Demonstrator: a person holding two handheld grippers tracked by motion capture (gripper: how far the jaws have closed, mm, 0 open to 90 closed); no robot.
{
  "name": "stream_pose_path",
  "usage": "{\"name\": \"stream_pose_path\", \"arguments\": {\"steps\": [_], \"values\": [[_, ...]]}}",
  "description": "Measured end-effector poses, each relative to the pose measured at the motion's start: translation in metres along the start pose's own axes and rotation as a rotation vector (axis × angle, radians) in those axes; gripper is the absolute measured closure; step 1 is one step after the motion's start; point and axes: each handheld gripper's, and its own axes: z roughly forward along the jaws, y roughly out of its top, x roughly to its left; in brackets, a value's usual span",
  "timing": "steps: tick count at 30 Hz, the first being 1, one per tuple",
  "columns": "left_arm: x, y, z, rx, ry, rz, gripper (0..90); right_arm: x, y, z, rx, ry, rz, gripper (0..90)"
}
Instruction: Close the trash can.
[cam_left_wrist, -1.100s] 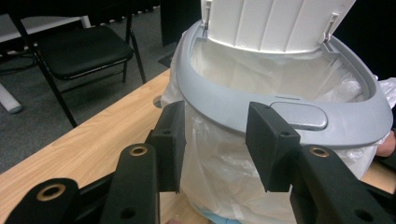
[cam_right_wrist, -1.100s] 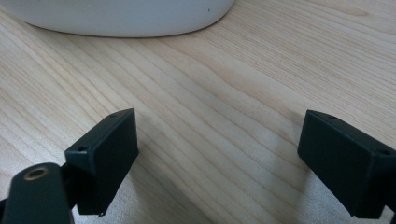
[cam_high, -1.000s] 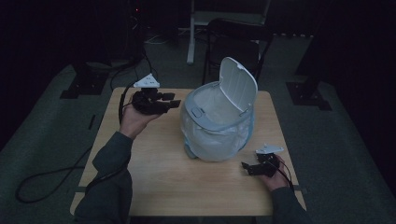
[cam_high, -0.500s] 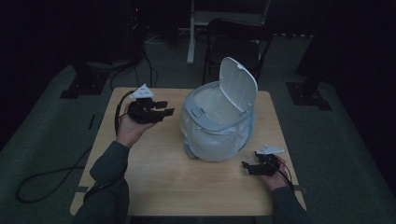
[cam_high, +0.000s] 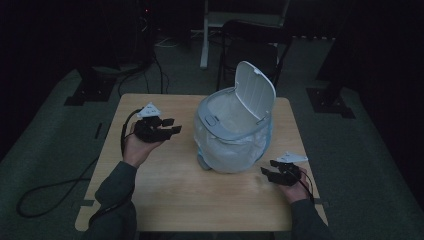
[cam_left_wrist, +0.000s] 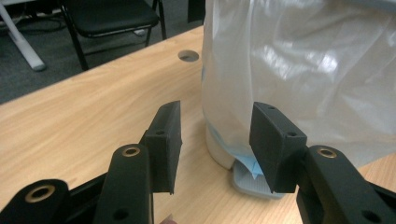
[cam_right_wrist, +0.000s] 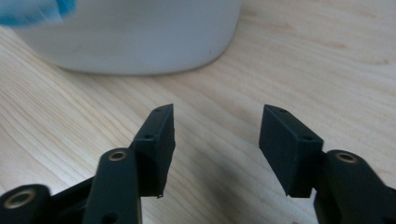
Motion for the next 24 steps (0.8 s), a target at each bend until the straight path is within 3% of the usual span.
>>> {"name": "stream_pose_path", "arguments": {"steps": [12,20,24], "values": [[0.000,-0.029,0.014,0.052,-0.011,-0.026,56.2,0.001,0.019,-0.008,-0.030,0.008,0.030,66.6],[-0.003,-0.039,0.022,0.066,-0.018,-0.031,57.3,-0.003,0.042,-0.019,-0.066,0.000,0.023,84.9],[-0.005,-0.043,0.026,0.082,-0.021,-0.030,58.2,-0.005,0.051,-0.025,-0.089,-0.004,0.024,89.7]]}}
